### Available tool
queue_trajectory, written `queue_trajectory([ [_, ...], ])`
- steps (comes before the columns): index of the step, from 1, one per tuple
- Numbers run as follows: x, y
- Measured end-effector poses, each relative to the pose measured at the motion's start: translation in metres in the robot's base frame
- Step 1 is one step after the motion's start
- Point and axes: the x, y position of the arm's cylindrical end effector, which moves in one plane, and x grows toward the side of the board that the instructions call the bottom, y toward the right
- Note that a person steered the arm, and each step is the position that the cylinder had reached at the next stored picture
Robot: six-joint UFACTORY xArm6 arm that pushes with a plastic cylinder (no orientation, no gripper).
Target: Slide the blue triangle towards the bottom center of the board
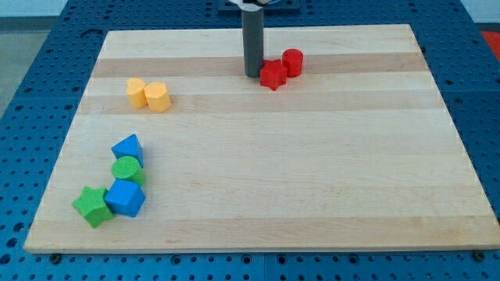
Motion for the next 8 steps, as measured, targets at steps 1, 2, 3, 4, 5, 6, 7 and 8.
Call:
queue_trajectory([
  [1,0.018,0.0],
  [2,0.078,0.0],
  [3,0.107,-0.041],
  [4,0.116,-0.097],
  [5,0.121,-0.162],
  [6,0.132,-0.23],
  [7,0.167,-0.227],
  [8,0.17,-0.184],
])
